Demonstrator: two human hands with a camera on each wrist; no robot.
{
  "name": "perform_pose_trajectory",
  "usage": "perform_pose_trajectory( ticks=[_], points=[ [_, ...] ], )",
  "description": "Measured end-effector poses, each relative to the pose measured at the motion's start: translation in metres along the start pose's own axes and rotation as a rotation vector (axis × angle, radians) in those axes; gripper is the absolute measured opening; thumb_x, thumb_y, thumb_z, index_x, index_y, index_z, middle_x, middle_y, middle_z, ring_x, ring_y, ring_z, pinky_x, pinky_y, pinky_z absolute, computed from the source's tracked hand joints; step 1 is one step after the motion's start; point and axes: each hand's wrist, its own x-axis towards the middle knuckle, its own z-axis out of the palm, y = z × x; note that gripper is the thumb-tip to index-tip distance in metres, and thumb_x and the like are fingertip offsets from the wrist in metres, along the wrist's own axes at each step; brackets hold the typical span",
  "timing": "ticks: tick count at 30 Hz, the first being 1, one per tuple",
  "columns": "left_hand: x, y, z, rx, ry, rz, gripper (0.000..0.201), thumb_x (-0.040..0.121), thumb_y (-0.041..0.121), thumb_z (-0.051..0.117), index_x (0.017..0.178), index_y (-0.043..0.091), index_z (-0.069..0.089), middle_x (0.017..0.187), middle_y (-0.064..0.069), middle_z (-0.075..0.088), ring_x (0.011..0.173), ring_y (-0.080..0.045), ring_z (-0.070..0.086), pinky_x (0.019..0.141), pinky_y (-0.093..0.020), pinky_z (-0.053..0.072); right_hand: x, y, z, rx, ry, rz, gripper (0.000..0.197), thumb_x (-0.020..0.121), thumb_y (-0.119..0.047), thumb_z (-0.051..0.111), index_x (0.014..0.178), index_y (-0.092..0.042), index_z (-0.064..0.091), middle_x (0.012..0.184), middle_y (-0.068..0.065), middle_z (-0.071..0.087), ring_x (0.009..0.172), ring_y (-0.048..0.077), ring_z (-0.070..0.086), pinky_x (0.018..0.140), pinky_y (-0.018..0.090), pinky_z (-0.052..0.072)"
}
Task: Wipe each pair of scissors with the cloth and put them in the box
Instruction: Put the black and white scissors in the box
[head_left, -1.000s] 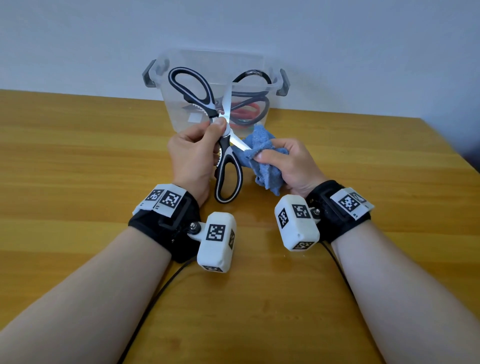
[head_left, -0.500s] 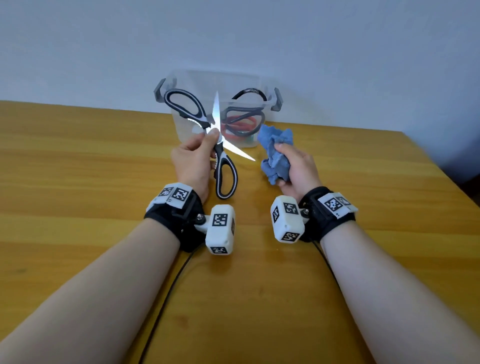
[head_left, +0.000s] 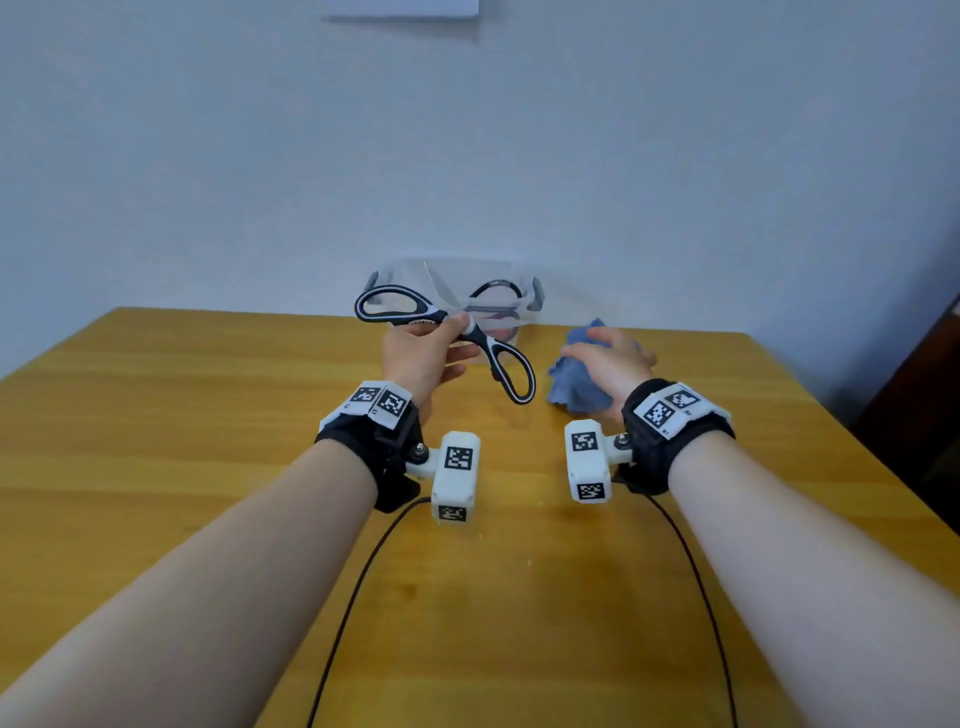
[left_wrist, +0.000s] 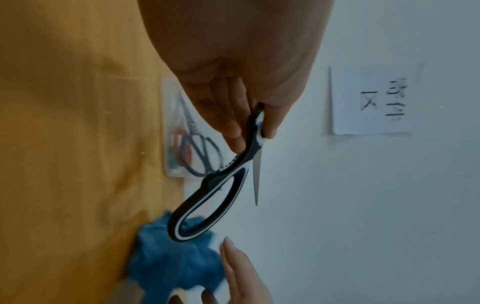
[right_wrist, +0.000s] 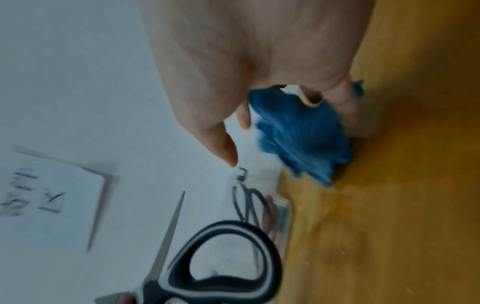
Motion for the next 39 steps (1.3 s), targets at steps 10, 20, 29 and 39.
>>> perform_pose_trajectory(
  ticks=[10,20,29,39],
  points=[
    [-0.056,0.072,0.009,-0.218,-0.225,-0.041,0.023,0.098,0.018,0.07,0.112,0.0,0.07,0.106,-0.018,0.077,0.084,-0.025,0.077,0.062,-0.025,0.059,-0.083,-0.072,-0.021,-0.029,-0.496,-0.309,0.024,0.101,-0.036,0.061,0.113,-0.017,0.07,0.095,0.004,0.078,0.078,0.023,0.074,0.076,0.045,0.062],
    [-0.065,0.109,-0.024,-0.153,0.015,0.112,0.033,0.103,0.019,0.061,0.135,0.021,0.057,0.114,-0.005,0.074,0.097,-0.026,0.072,0.074,-0.038,0.063,-0.114,-0.102,-0.051,0.11,-0.398,-0.419,0.034,0.1,-0.041,0.061,0.107,-0.01,0.071,0.094,0.011,0.076,0.072,0.024,0.07,0.068,0.041,0.061],
    [-0.077,0.122,-0.014,-0.03,-0.033,0.091,0.017,0.102,0.016,0.064,0.113,0.005,0.07,0.106,-0.011,0.079,0.096,-0.027,0.074,0.078,-0.034,0.063,-0.124,-0.119,-0.068,0.276,-0.299,-0.451,0.03,0.1,-0.037,0.062,0.109,-0.009,0.071,0.095,0.011,0.074,0.072,0.025,0.07,0.061,0.037,0.061],
    [-0.104,0.13,0.033,0.424,-0.319,0.079,0.034,0.099,0.035,0.067,0.106,0.002,0.075,0.102,-0.009,0.08,0.091,-0.02,0.075,0.074,-0.035,0.065,-0.14,-0.131,-0.049,0.411,-0.337,-0.388,0.04,0.104,-0.045,0.052,0.113,-0.012,0.071,0.097,0.009,0.079,0.083,0.028,0.075,0.074,0.05,0.063]
  ],
)
